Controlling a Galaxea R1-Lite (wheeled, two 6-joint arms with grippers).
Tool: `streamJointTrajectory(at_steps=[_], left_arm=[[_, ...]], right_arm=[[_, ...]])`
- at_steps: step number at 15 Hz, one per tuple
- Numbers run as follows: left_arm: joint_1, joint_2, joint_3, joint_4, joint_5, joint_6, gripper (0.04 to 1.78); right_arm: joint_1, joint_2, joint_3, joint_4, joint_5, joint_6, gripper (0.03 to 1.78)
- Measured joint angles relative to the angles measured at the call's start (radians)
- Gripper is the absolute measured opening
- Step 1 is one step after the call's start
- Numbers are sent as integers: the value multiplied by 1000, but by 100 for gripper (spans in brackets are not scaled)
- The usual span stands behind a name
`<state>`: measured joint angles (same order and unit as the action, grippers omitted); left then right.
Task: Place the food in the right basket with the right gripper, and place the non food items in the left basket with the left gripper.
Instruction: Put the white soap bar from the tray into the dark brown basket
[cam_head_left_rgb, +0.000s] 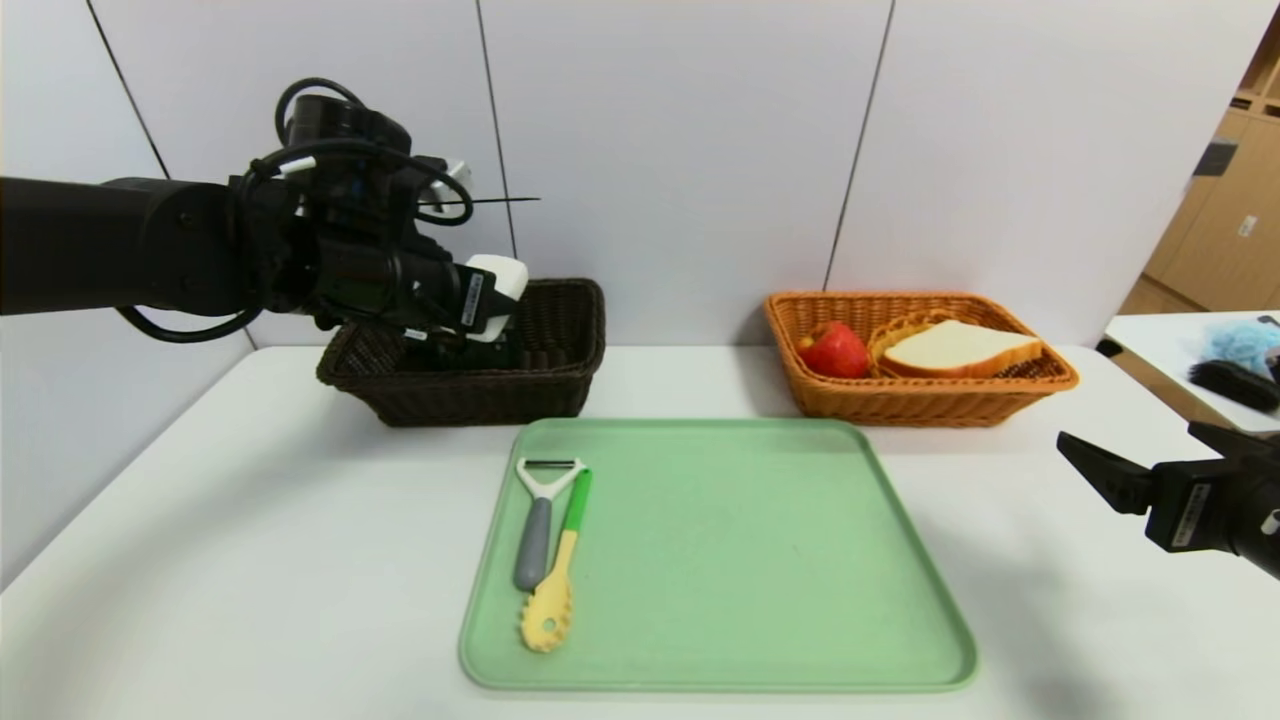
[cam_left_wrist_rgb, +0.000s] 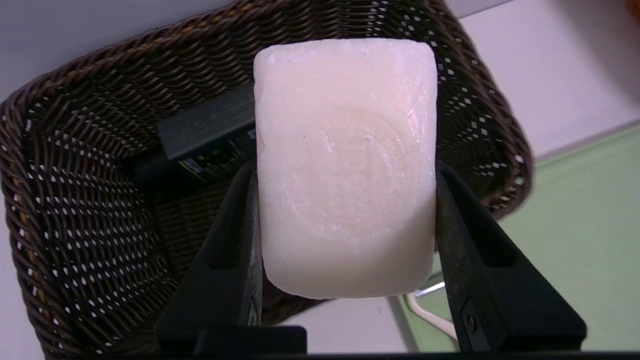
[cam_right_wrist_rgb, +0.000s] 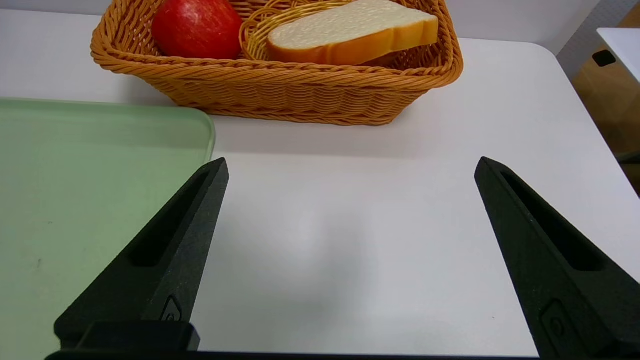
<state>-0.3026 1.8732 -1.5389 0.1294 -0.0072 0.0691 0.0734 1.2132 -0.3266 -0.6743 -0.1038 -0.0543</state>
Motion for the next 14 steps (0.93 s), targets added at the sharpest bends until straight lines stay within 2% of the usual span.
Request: streamJointTrajectory(at_steps=[7,14], left_arm=[[129,193,-140,-1,1,112,97],[144,242,-145,-1,3,113,97]], right_arm=[[0,10,2,-3,-1,0,170],[0,30,1,-7,0,0,170]])
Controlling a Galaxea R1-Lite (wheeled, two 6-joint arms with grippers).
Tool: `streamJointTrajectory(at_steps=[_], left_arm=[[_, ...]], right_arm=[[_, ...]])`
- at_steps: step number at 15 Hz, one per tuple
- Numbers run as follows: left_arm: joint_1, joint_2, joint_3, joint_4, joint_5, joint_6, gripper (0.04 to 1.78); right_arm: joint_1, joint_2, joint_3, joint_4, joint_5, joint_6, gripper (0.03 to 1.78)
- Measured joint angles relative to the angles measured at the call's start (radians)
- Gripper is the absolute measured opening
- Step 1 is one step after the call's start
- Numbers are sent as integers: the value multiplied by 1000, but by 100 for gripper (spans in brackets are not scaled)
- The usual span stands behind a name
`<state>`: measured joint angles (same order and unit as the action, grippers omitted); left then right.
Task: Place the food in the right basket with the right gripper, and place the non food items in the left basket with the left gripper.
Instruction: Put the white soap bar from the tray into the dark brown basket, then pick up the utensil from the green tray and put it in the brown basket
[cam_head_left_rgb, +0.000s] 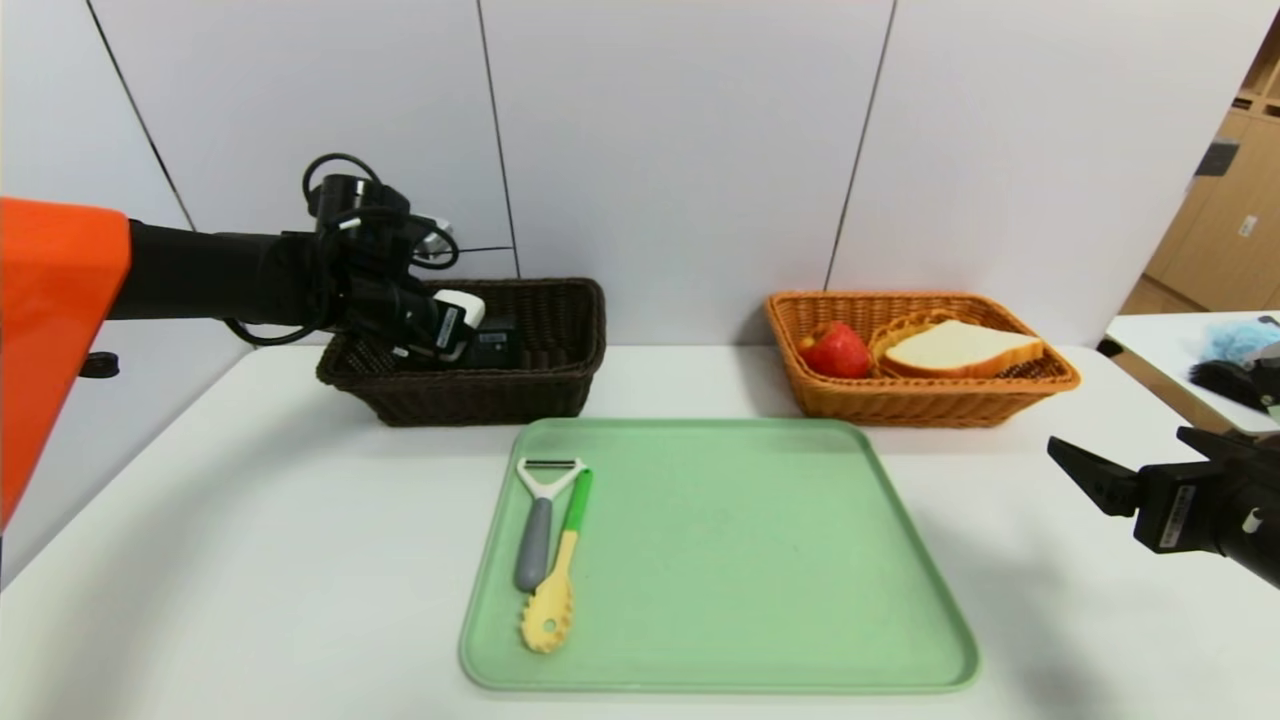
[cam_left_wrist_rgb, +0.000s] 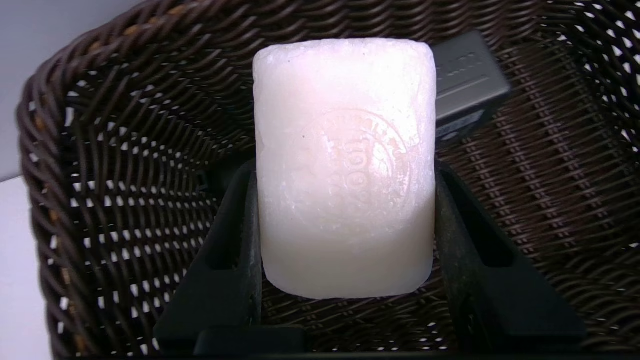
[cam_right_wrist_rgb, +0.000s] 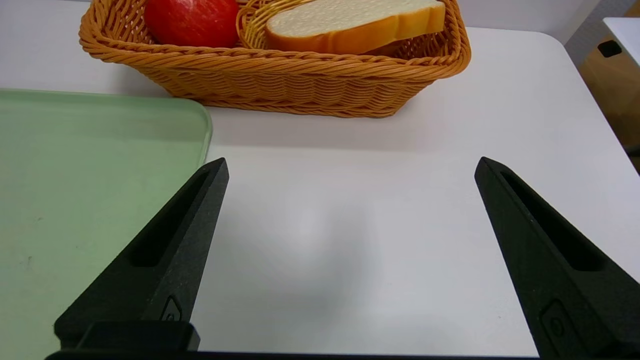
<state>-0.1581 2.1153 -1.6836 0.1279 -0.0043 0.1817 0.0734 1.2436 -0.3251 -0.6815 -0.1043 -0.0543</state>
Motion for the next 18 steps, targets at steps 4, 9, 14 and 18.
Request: streamJointTrajectory(at_steps=[4,9,14,18], left_arm=[[3,-10,1,1,-1,-4,97],[3,-29,25,0,0,-8,113],[2,-48,37,0,0,-11,141],[-3,-90,46,1,-3,-54,152]], right_arm=[[0,2,-1,0,0,0,170],[0,1,0,0,-1,1,170],[0,-2,0,-1,-1,0,170],[0,-4,-3,-6,-1,0,170]])
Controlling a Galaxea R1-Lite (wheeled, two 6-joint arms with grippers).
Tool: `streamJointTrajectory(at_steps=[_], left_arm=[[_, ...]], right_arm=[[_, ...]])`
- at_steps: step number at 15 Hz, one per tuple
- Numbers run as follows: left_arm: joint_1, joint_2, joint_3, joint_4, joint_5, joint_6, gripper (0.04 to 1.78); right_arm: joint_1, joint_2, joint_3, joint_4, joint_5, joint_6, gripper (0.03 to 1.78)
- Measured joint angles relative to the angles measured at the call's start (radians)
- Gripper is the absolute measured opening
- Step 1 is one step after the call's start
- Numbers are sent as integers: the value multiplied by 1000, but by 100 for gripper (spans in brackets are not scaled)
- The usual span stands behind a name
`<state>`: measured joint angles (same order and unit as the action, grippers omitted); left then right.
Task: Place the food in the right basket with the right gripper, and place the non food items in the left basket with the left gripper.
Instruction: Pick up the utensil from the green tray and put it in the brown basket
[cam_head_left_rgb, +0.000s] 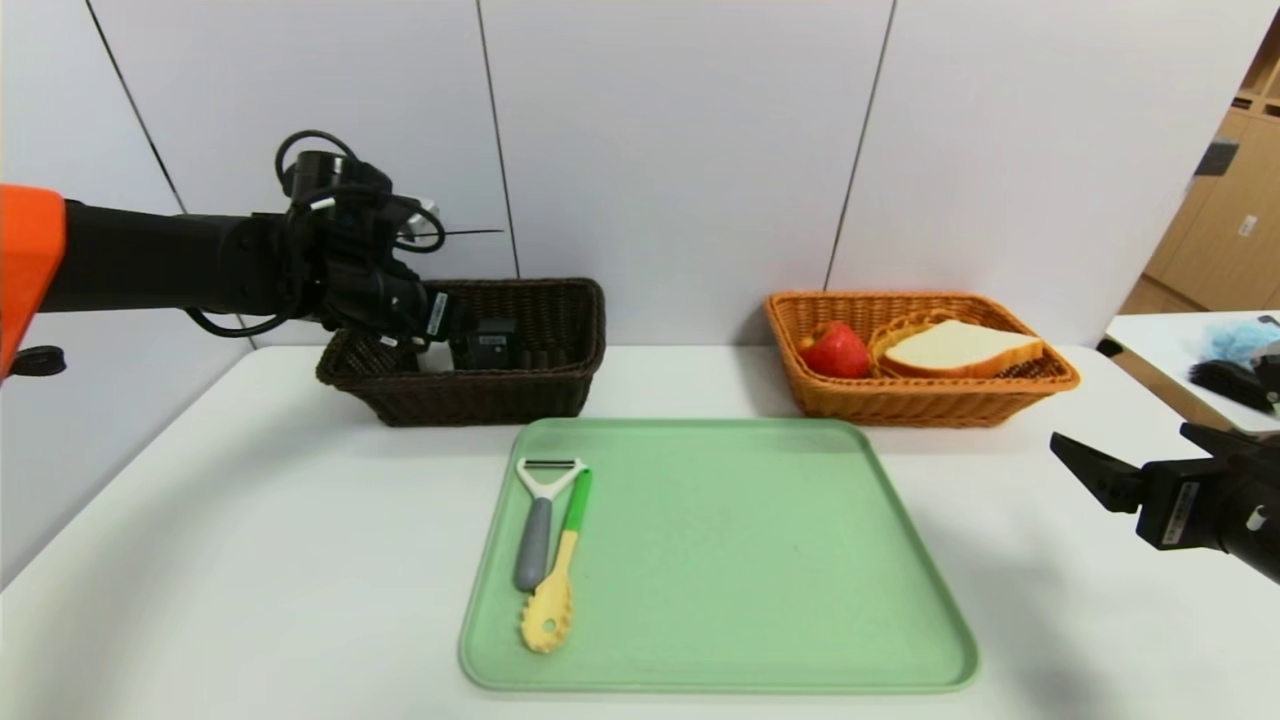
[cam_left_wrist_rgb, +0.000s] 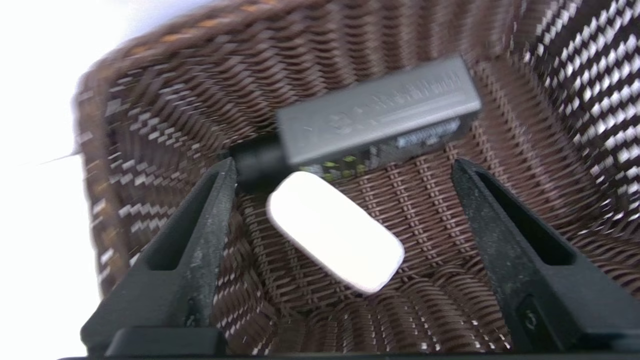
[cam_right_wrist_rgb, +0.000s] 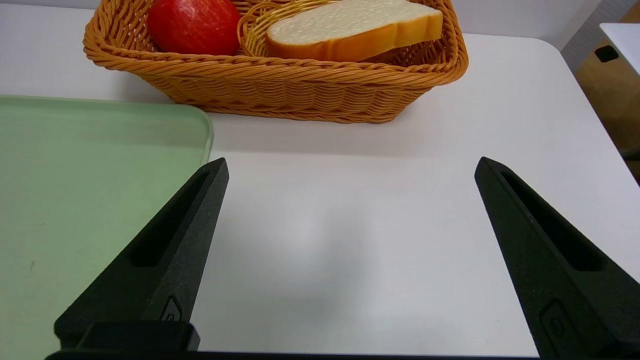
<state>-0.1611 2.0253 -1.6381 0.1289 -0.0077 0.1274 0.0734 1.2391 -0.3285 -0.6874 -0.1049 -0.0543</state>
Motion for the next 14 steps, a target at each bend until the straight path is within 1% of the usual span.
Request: streamJointTrajectory(at_steps=[2,4,6,8,10,12,14], left_arm=[[-29,-46,19,0,-1,-67,156],[-81,-110,63,-1,-1,-140,160],[-170,-185,145,-1,5,-224,162],[-269,-259,249,-3,31,-297,164],[-359,-316,348,-2,91,-360,166],[-446,-355,423,-2,134,-454,167],[-498,-373,476,0,159,-530,167]], right_arm=[[0,-1,-3,-1,0,0,170],[0,-3,-12,-2,0,0,170],[0,-4,-27,-36,0,13,170],[0,-1,-31,-82,0,16,170],[1,0,-24,-85,0,16,170],[0,0,-13,-84,0,14,170],[0,0,-6,-85,1,13,170]])
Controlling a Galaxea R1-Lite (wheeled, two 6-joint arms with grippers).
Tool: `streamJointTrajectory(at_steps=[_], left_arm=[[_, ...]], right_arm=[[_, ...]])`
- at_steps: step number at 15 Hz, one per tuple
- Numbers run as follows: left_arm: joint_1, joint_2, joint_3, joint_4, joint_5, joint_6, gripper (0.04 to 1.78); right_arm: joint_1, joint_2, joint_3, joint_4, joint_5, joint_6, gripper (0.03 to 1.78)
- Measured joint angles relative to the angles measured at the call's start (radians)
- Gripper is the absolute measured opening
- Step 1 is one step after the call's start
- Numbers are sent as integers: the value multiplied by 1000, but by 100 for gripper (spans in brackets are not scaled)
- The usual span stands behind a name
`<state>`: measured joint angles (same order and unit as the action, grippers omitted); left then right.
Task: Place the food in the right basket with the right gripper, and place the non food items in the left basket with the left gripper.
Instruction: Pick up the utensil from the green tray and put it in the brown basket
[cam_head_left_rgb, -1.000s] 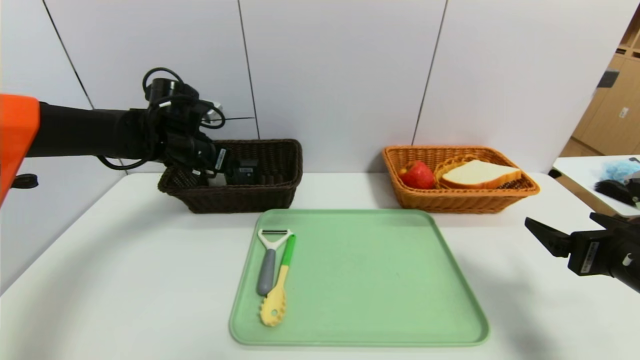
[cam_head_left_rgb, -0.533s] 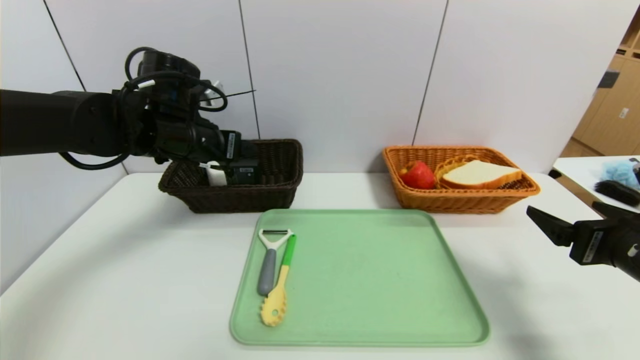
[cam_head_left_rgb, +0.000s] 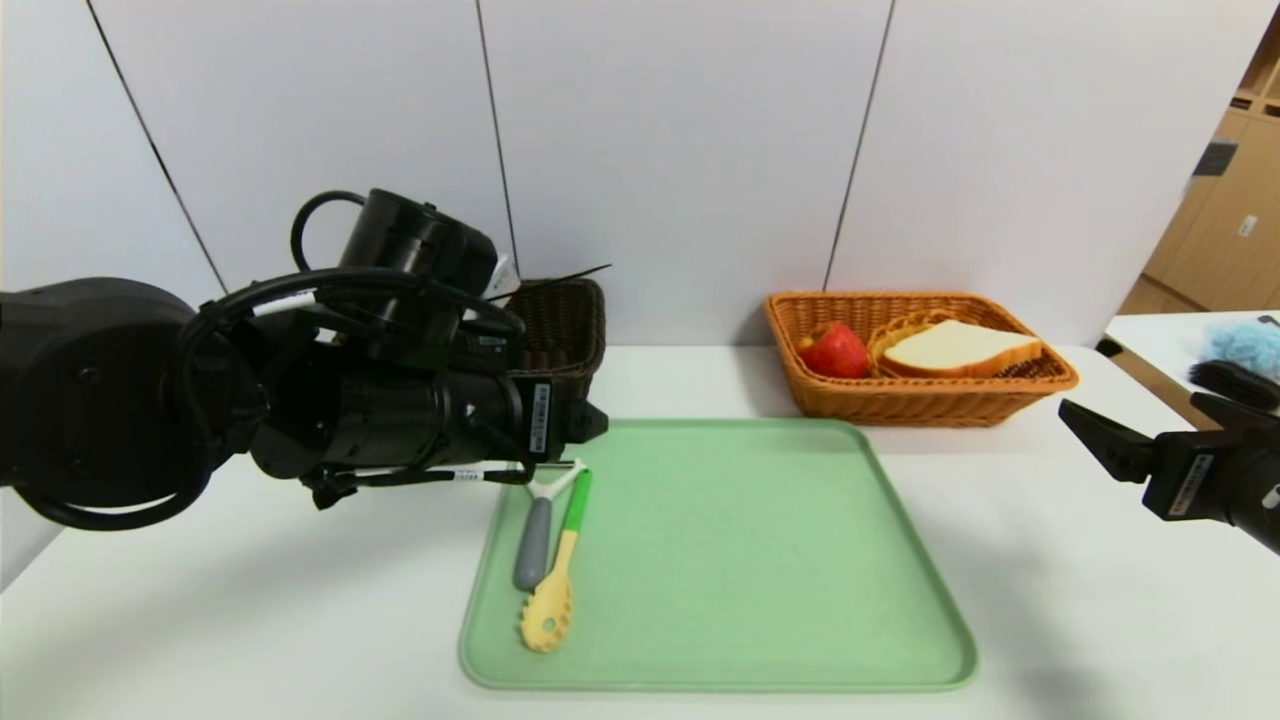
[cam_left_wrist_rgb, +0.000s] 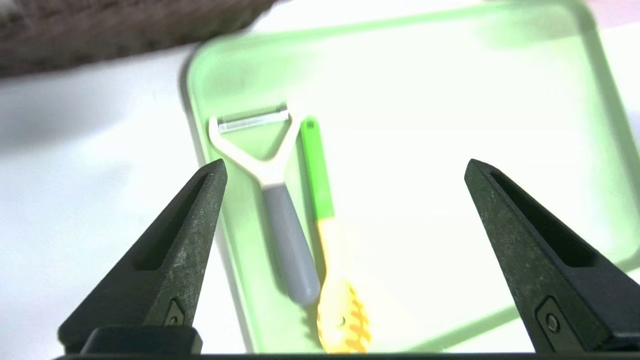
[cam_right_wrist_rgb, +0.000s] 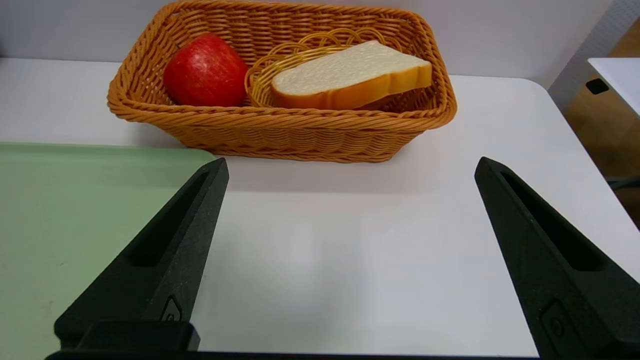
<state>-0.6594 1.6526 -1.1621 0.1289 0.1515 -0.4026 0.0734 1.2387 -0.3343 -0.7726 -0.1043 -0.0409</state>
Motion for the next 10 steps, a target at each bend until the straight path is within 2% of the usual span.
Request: streamJointTrajectory(at_steps=[6,10], left_arm=[[-66,40,17,21,10,-77,169],[-70,94,-85,232,6,-15,169]], right_arm=[[6,2,8,3,1,-3,170],[9,3,14,3,0,-3,170]])
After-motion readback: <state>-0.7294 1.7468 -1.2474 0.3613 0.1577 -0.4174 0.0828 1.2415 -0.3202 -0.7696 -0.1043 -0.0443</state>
